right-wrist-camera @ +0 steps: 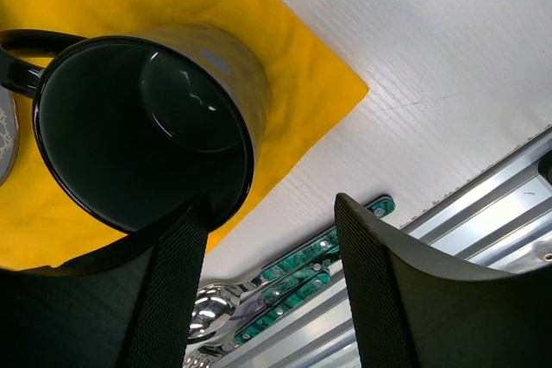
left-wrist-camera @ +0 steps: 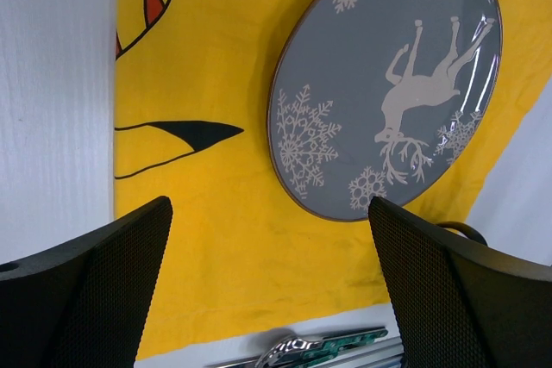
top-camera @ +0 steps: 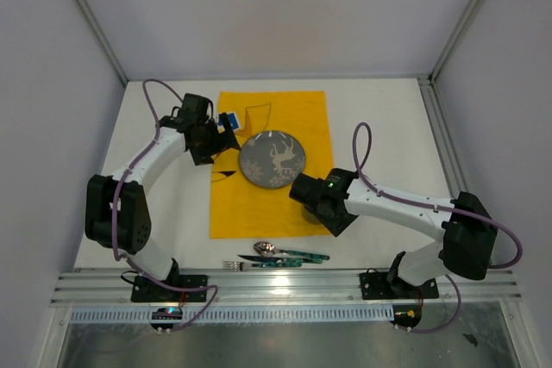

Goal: Set the dinner table for one person

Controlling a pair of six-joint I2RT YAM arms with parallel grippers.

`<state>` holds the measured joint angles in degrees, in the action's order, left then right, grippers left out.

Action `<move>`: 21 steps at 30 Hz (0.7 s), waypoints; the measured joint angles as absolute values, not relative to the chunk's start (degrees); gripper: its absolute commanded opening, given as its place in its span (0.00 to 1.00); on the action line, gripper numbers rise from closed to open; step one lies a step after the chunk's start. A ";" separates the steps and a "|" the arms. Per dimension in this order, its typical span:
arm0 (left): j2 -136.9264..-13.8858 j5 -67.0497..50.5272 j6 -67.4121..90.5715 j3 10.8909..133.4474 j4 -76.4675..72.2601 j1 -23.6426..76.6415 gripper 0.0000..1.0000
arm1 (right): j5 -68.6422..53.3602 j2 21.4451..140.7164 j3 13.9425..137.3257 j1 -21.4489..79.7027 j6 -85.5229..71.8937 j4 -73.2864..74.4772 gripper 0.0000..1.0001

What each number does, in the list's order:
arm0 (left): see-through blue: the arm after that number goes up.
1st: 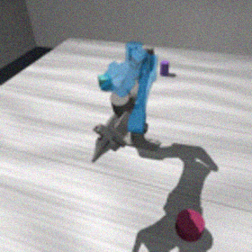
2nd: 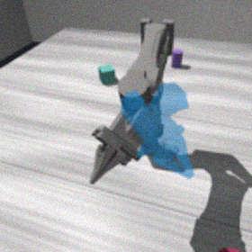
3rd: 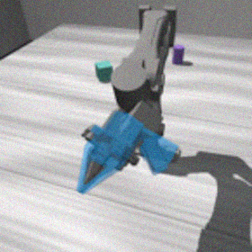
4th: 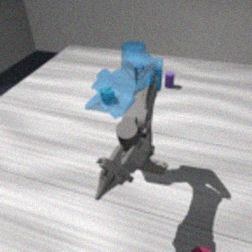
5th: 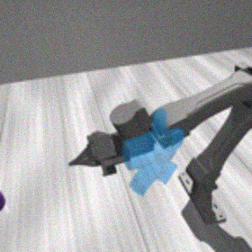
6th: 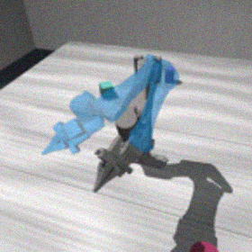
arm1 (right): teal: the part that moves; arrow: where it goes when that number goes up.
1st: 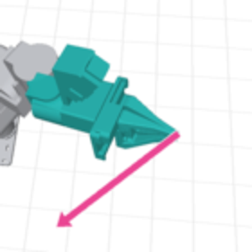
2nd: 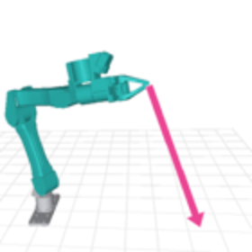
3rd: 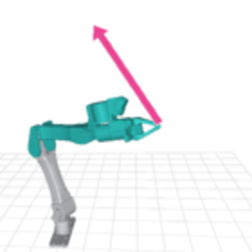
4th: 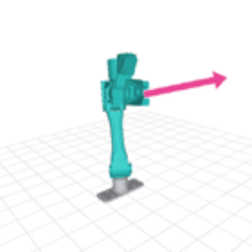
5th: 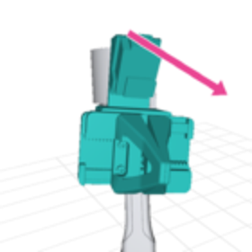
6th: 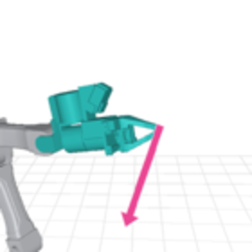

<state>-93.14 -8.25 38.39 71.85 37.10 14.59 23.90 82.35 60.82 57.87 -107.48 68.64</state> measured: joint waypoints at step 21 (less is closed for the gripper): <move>-92.33 -7.46 38.04 71.88 37.54 14.59 0.98 | 25.80 82.65 60.05 57.23 -102.43 63.99 0.03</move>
<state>-92.33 -7.46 38.04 71.88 37.54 14.59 25.80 82.65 60.05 57.23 -102.43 63.99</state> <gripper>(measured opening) 0.987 0.054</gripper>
